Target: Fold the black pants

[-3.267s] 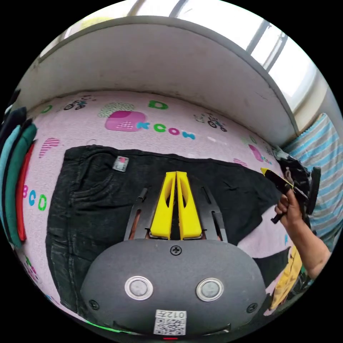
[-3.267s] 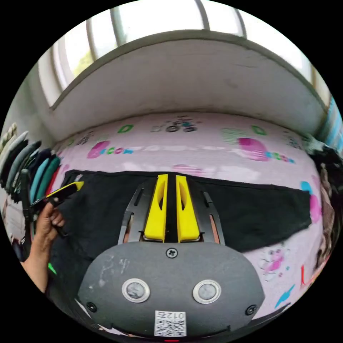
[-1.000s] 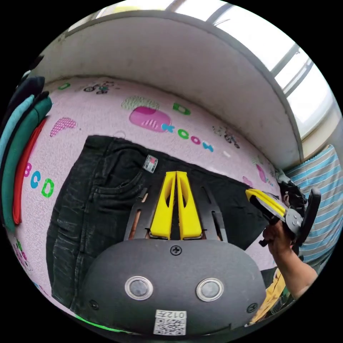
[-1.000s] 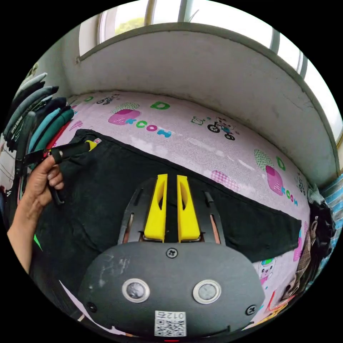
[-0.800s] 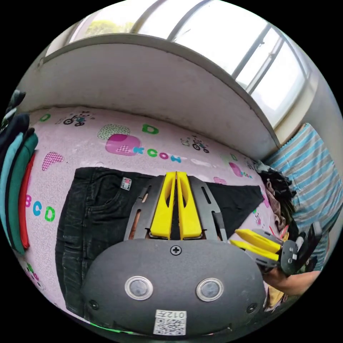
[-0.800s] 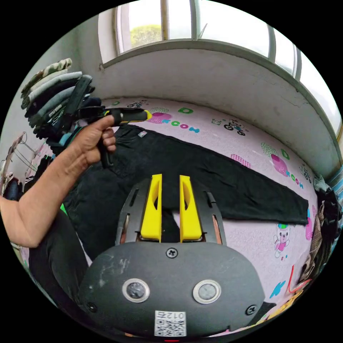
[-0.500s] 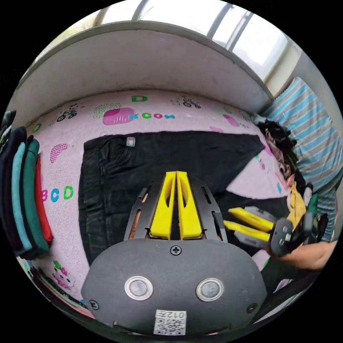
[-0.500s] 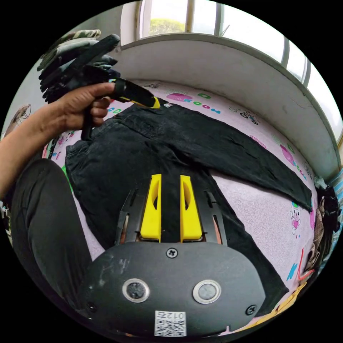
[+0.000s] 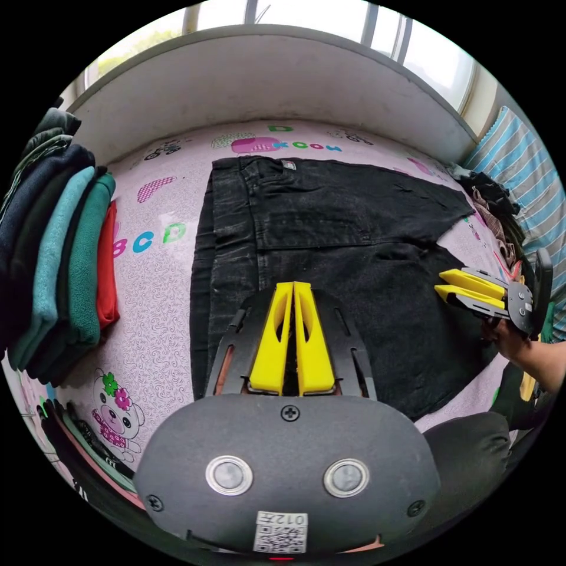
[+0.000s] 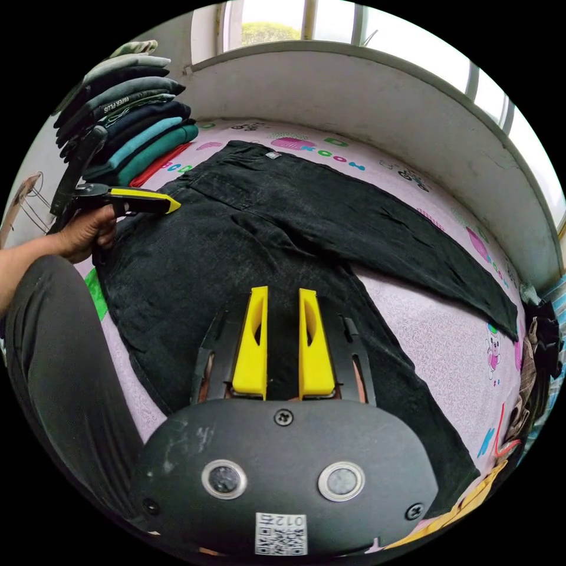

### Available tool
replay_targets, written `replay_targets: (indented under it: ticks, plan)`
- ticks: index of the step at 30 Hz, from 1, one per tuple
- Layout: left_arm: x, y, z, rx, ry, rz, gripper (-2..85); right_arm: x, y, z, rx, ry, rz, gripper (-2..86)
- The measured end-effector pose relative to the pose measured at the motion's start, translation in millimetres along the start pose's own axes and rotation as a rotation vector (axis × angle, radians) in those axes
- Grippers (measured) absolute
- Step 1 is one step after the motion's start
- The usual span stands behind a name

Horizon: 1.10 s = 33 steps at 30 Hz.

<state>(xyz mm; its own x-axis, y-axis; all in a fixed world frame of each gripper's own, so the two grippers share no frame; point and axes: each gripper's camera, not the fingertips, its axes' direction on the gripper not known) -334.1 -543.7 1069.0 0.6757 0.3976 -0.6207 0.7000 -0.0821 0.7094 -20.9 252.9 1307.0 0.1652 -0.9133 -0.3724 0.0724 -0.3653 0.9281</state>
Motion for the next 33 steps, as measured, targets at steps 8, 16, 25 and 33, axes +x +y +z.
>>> replay_targets:
  ticks: [8,16,25,33]
  plan:
    - [2.6,9.3,13.9,-0.005,0.043,0.014,0.4,20.6,-21.4,-12.5,-0.001,-0.007,-0.002,8.6]
    - [68.9,-22.6,2.2,0.057,0.12,0.209,0.7,53.4,-38.6,-31.0,0.048,0.039,0.049,13.1]
    - [198.0,-71.5,90.6,-0.093,0.197,0.5,0.6,88.0,-60.7,-22.9,-0.002,0.004,0.031,12.0]
    - [205.8,-52.4,140.1,0.007,0.037,0.407,0.6,112.3,-84.5,-17.2,-0.003,0.0,0.035,12.1]
